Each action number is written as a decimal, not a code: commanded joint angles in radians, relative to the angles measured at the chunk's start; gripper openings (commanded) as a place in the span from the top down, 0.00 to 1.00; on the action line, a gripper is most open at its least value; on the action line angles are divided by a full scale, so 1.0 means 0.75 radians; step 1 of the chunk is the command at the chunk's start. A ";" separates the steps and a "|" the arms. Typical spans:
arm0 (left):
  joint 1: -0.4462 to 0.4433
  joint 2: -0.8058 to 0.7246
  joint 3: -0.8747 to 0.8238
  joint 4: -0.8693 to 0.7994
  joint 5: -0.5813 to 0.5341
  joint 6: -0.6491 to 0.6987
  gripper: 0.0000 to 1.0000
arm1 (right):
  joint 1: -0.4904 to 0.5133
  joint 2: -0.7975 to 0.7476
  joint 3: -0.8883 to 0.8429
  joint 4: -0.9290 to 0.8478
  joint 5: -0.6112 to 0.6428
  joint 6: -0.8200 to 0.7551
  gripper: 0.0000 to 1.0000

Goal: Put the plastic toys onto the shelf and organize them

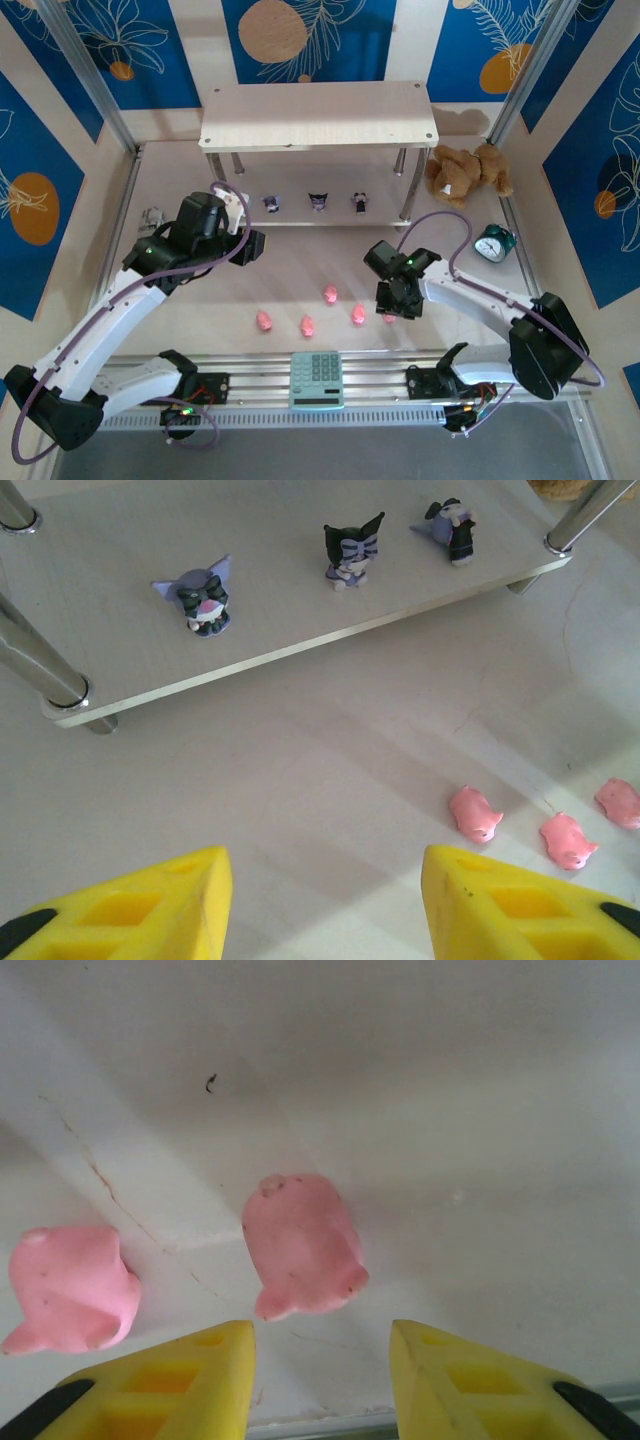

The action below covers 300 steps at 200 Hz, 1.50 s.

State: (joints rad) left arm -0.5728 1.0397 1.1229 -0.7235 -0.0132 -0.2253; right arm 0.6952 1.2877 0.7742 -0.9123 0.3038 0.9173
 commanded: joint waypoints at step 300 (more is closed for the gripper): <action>0.209 0.244 0.554 -0.035 0.320 0.018 0.39 | -0.474 0.543 1.945 -0.301 0.150 -0.886 0.83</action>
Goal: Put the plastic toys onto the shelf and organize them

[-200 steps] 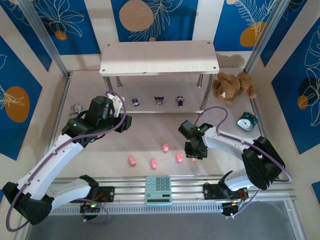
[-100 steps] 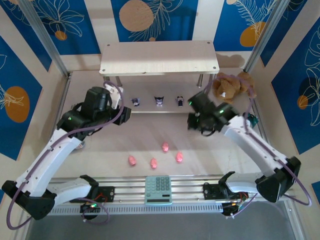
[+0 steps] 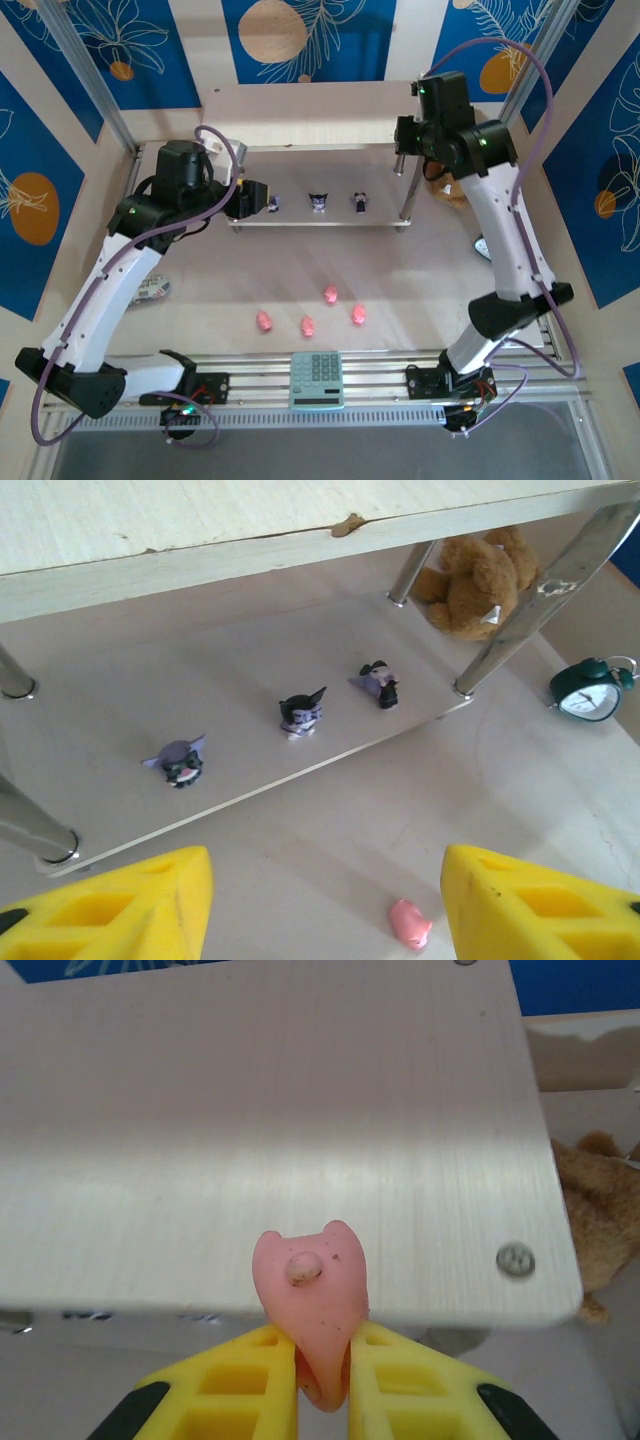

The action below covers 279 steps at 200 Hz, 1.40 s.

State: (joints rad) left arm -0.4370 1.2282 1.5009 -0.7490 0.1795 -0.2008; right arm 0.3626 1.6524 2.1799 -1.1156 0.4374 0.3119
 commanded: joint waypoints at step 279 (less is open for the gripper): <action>0.102 -0.072 -0.050 -0.053 0.155 0.026 0.37 | -0.116 0.089 0.112 0.121 -0.250 -0.051 0.34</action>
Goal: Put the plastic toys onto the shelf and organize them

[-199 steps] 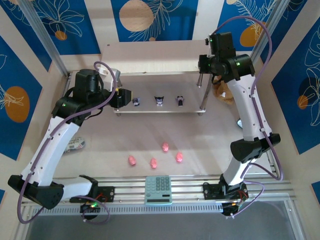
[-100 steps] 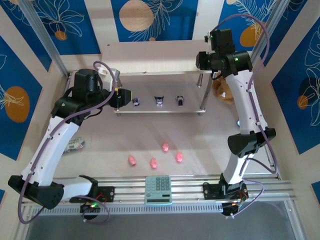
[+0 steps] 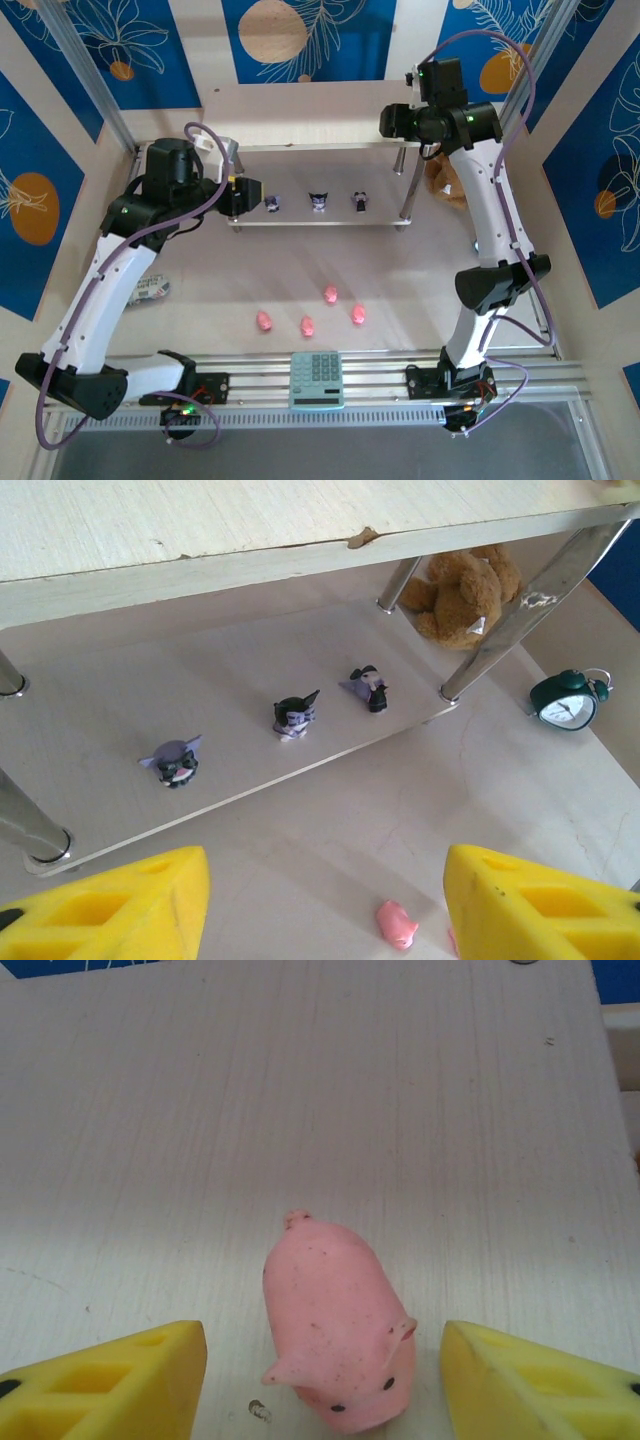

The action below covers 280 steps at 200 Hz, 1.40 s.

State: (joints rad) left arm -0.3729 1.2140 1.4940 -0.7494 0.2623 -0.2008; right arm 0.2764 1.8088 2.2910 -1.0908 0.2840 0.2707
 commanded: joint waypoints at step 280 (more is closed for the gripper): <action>-0.687 -0.107 -1.137 0.080 -0.349 -0.734 0.52 | 0.700 -0.936 -1.396 0.070 -0.034 0.423 0.33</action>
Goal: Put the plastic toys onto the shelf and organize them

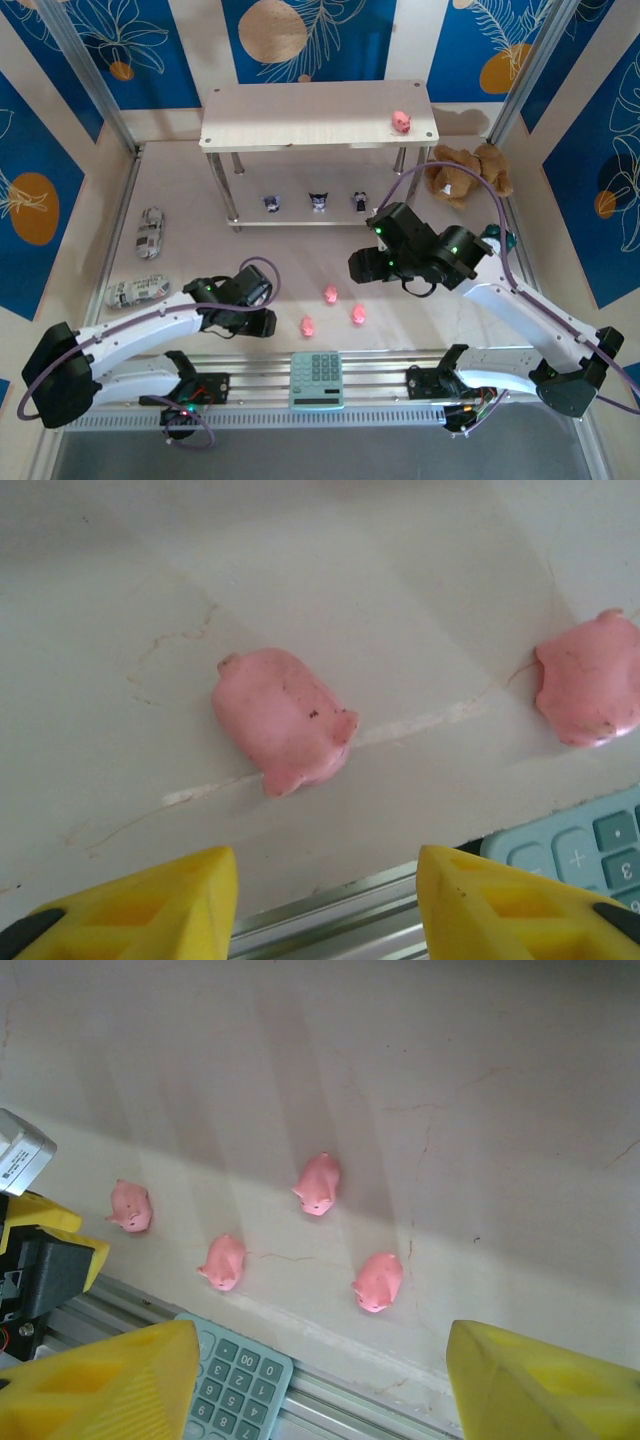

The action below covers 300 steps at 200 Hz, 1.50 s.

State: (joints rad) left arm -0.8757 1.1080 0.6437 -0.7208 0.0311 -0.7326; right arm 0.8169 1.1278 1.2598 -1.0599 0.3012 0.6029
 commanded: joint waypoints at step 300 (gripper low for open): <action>0.057 0.177 0.717 -0.346 -0.208 0.949 1.00 | -0.136 -0.076 -0.088 0.090 -0.084 -0.051 0.33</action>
State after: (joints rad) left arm -0.8444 1.2263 1.0130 -0.8604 -0.0696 -0.2676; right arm 0.7250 1.0710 1.1851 -1.0077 0.2501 0.5816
